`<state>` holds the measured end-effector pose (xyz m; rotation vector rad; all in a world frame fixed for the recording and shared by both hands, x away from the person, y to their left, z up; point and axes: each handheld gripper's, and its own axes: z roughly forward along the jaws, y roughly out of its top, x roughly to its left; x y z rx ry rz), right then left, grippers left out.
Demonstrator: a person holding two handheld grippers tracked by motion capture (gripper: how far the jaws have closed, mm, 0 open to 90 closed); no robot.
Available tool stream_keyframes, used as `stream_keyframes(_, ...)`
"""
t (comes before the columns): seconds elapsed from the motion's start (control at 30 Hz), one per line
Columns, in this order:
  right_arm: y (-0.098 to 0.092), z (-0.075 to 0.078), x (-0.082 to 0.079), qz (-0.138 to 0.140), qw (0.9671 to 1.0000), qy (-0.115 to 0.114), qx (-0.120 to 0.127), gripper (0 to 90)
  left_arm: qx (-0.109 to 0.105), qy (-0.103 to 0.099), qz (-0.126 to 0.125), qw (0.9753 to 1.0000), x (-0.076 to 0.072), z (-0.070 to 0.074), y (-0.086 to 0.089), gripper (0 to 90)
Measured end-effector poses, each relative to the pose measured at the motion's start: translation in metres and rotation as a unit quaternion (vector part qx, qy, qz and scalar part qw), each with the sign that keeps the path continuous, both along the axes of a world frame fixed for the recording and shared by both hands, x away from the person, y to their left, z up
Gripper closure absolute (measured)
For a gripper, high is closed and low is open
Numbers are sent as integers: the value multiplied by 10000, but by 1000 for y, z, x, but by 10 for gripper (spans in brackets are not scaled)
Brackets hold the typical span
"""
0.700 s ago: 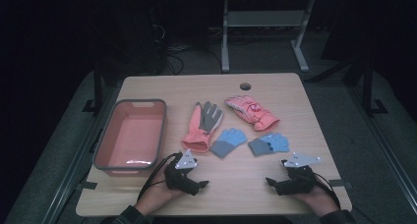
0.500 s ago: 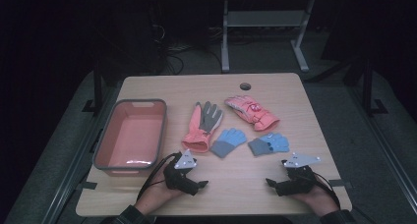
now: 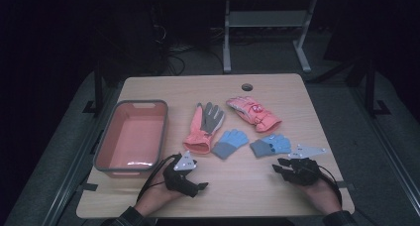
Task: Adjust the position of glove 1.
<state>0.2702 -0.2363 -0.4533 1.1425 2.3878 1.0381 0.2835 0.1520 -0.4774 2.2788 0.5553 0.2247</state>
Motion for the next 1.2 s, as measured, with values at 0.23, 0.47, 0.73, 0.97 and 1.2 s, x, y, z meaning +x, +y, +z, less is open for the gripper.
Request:
stream_keyframes(0.23, 3, 7, 16, -45, 10000, 64, -13, 897, 0, -16, -1, 10000, 0, 0, 1, 124)
stream_keyframes(0.47, 1, 10, 29, -57, 9998, 86, 152, 897, 8, -19, -4, 10000, 0, 0, 1, 124)
stream_keyframes(0.73, 7, 12, 52, -79, 9998, 49, 181, 897, 38, 6, -5, 10000, 0, 1, 1, 124)
stream_keyframes(0.97, 13, 7, 65, -75, 9999, 51, 120, 897, 19, 6, 20, 10000, 0, 0, 1, 124)
stream_keyframes(1.2, 18, 2, 78, -101, 9997, 166, 154, 898, 22, 2, 19, 10000, 0, 0, 1, 124)
